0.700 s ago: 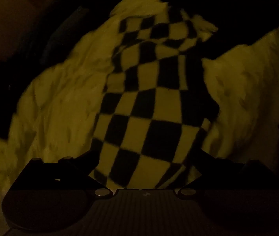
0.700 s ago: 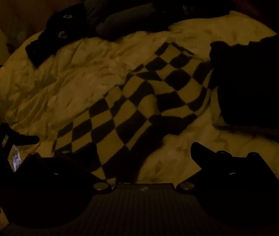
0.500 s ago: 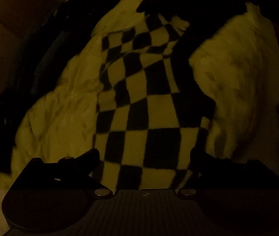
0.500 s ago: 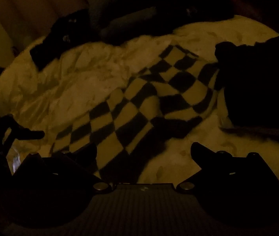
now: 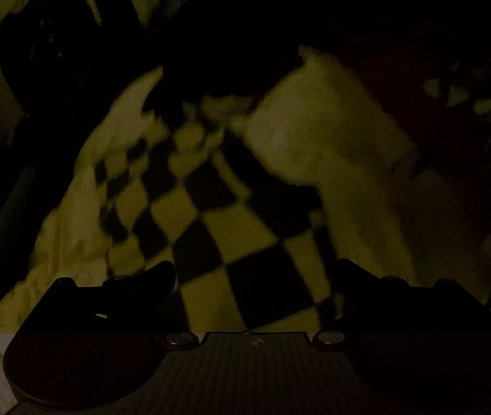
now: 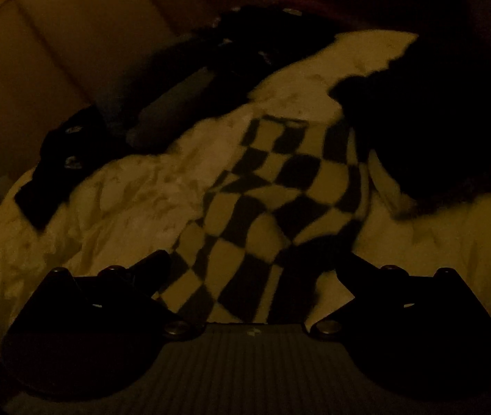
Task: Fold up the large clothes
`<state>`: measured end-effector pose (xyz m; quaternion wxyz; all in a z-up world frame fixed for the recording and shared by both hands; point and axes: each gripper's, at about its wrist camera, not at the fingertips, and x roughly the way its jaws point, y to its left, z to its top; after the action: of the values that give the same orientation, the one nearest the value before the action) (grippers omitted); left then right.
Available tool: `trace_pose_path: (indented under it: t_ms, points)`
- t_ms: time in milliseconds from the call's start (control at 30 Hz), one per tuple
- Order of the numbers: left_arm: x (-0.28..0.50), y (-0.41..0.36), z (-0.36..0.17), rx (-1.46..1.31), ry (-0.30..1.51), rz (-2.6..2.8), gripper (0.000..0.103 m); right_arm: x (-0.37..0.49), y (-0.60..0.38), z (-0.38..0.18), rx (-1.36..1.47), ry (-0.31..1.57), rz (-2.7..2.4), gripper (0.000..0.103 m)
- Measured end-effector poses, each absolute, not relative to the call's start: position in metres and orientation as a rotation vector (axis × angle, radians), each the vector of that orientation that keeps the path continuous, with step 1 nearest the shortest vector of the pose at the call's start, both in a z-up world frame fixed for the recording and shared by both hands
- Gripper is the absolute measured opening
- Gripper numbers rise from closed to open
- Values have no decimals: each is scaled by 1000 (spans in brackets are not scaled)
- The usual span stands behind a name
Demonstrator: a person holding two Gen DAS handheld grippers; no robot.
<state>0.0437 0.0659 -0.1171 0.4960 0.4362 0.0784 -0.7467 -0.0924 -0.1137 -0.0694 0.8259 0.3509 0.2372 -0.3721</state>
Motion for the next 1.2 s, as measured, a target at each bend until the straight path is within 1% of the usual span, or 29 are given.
trace_pose_path:
  t_ms: [67, 100, 167, 233, 300, 367, 467, 633, 767, 1200]
  points:
    - [45, 71, -114, 1018, 156, -1831, 103, -91, -107, -65, 746, 549, -834, 101]
    - [45, 72, -116, 999, 149, -1836, 103, -87, -105, -66, 760, 593, -839, 101]
    - [41, 71, -123, 1006, 151, -1837, 103, -86, -101, -67, 756, 619, -861, 101]
    - [39, 73, -128, 1015, 140, -1824, 103, -83, -91, -69, 750, 622, -884, 101]
    - [38, 77, -126, 1026, 139, -1826, 103, -78, -88, -75, 804, 613, -873, 101]
    - [39, 78, -122, 1018, 152, -1838, 103, -73, -90, -81, 853, 642, -848, 101]
    - [37, 77, -126, 1001, 161, -1846, 103, -69, -90, -89, 830, 688, -860, 101]
    - [35, 74, -131, 1012, 177, -1834, 103, -74, -92, -101, 870, 660, -855, 101]
    - [35, 72, -134, 1014, 177, -1830, 103, -68, -91, -104, 859, 695, -845, 101]
    - [31, 71, -145, 1033, 156, -1842, 103, -71, -86, -112, 865, 677, -830, 101]
